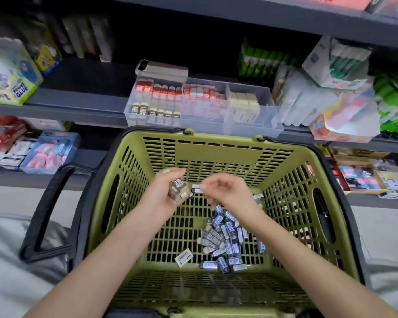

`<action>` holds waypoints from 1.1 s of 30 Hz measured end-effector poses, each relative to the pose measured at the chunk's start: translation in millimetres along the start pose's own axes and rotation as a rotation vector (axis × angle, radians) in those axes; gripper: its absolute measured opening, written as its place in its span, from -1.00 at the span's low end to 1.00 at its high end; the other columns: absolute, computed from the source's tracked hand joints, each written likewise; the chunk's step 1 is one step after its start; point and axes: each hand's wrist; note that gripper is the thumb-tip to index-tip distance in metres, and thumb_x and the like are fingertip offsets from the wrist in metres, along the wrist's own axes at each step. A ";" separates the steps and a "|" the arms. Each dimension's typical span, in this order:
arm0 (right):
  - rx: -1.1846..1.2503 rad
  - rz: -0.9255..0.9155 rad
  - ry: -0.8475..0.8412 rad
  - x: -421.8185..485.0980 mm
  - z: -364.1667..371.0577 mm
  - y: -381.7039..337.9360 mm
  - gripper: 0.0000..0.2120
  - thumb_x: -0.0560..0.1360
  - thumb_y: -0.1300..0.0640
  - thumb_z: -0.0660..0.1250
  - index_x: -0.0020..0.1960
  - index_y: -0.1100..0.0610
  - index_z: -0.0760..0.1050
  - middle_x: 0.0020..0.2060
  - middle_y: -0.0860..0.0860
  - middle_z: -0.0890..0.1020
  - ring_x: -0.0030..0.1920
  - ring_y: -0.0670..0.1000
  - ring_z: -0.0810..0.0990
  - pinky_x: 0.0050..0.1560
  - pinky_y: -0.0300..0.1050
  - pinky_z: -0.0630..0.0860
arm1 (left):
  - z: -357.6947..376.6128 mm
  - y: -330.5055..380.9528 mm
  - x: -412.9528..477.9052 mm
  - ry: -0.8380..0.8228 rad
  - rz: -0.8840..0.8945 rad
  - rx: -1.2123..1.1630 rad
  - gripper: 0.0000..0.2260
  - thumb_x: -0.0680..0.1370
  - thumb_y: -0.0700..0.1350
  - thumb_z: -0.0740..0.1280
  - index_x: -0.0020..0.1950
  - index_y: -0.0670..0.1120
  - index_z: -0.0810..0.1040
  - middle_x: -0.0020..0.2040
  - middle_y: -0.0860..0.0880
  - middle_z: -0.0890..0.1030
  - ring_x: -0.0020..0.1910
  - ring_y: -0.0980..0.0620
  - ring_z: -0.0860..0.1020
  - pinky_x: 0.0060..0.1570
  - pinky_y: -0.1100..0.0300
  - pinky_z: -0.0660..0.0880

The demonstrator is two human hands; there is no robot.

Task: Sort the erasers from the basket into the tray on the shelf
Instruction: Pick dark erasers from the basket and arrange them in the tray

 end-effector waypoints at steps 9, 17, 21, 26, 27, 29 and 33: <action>-1.371 0.067 -0.280 -11.3 7.3 120.2 -0.29 0.33 -0.41 0.28 0.17 0.14 0.28 -0.31 -0.02 0.43 -0.32 0.04 0.42 -0.46 -0.15 0.24 | -4.0 8.1 -6.6 -0.080 -0.129 -0.157 -0.74 0.24 -0.40 0.38 -0.13 -0.18 0.49 -0.39 -0.11 0.59 -0.43 0.03 0.56 -0.39 0.21 0.55; -1.217 0.040 -0.242 -7.6 3.2 134.4 -0.46 0.45 -0.13 0.30 0.30 0.15 0.29 -0.13 0.05 0.62 -0.14 0.08 0.58 -0.25 -0.11 0.50 | -6.8 9.9 -0.5 -0.107 -0.133 -0.173 -0.78 0.27 -0.27 0.44 -0.14 -0.21 0.52 -0.33 -0.10 0.57 -0.38 0.00 0.54 -0.38 0.20 0.56; -0.854 0.186 -0.087 -7.3 -8.7 104.1 -0.64 0.41 -0.06 0.39 0.08 0.11 0.39 -0.22 -0.03 0.60 -0.31 -0.05 0.54 -0.38 -0.17 0.45 | -7.2 4.0 7.2 -0.076 -0.127 -0.059 -0.70 0.26 -0.17 0.48 -0.08 -0.21 0.52 -0.23 -0.16 0.69 -0.27 -0.10 0.66 -0.24 0.08 0.63; -0.318 0.145 0.187 0.3 -21.9 22.9 -0.69 0.37 0.06 0.47 -0.01 0.15 0.43 -0.34 0.04 0.65 -0.44 -0.09 0.57 -0.44 -0.11 0.55 | 0.0 -10.8 11.8 -0.118 -0.176 0.088 -0.57 0.28 0.01 0.48 0.02 -0.20 0.51 -0.02 -0.20 0.69 -0.09 -0.17 0.67 -0.07 -0.02 0.61; -0.309 0.113 0.208 1.2 -20.8 7.9 -0.67 0.35 0.04 0.49 -0.02 0.15 0.44 -0.34 0.02 0.64 -0.46 -0.13 0.53 -0.48 -0.18 0.49 | 1.1 -13.8 11.7 -0.146 -0.201 0.104 -0.55 0.29 0.05 0.48 0.05 -0.19 0.52 -0.06 -0.19 0.70 -0.12 -0.17 0.67 -0.07 -0.02 0.60; -0.401 0.063 0.214 3.1 -12.9 -14.7 -0.64 0.31 -0.03 0.49 -0.05 0.14 0.45 -0.30 0.02 0.63 -0.39 -0.08 0.54 -0.40 -0.16 0.46 | 2.0 -18.2 11.2 -0.213 -0.247 0.127 -0.52 0.30 0.11 0.46 0.07 -0.18 0.55 -0.13 -0.16 0.70 -0.18 -0.13 0.67 -0.13 0.00 0.61; -0.671 -0.012 0.045 5.3 7.8 -35.1 -0.70 0.32 -0.05 0.49 -0.09 0.07 0.48 -0.30 -0.11 0.55 -0.33 -0.19 0.48 -0.37 -0.24 0.37 | 1.0 -20.7 9.4 -0.264 -0.272 0.082 -0.67 0.29 -0.02 0.49 -0.07 -0.20 0.62 -0.21 -0.16 0.69 -0.29 -0.11 0.67 -0.30 0.03 0.61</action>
Point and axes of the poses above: each hand's wrist, its own x-axis towards the middle knuckle, its own z-axis out of the palm, y = z × x
